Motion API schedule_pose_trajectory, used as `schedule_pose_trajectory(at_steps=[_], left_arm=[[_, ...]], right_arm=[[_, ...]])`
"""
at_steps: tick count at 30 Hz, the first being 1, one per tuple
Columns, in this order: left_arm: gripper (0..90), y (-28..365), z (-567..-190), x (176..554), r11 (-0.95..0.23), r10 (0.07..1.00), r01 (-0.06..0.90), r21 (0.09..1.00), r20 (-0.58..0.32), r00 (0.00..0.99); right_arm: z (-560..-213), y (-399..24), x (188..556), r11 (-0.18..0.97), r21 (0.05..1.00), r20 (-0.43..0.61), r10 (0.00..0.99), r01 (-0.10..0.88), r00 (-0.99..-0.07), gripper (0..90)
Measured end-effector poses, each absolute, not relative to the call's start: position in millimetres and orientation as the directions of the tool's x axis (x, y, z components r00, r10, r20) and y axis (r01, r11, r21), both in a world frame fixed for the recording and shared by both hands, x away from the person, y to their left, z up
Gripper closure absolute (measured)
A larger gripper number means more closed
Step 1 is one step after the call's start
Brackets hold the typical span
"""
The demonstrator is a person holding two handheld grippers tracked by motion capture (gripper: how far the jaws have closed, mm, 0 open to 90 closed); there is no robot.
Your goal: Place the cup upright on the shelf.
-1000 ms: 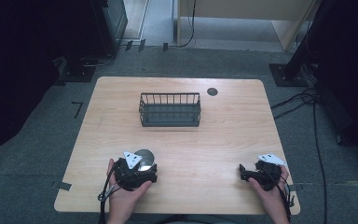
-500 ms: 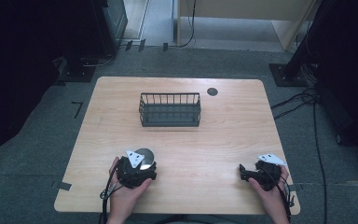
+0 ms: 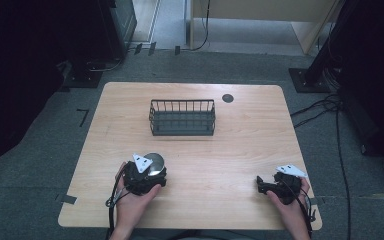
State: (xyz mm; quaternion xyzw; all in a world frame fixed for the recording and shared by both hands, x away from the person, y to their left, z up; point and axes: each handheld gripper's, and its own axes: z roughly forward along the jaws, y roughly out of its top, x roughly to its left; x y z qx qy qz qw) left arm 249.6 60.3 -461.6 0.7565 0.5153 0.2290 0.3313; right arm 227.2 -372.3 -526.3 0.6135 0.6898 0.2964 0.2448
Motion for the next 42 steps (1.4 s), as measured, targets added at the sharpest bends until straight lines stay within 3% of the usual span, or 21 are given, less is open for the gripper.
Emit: schedule_pose_trajectory(at_steps=[42], left_arm=[[19.0, 41, -421, 320, -0.272, 0.917, 0.592, 0.758, 0.019, 0.397]], right_arm=[[-526, -372, 227, 0.071, 0.709, 0.026, 0.992, 0.701, -0.127, 0.0]])
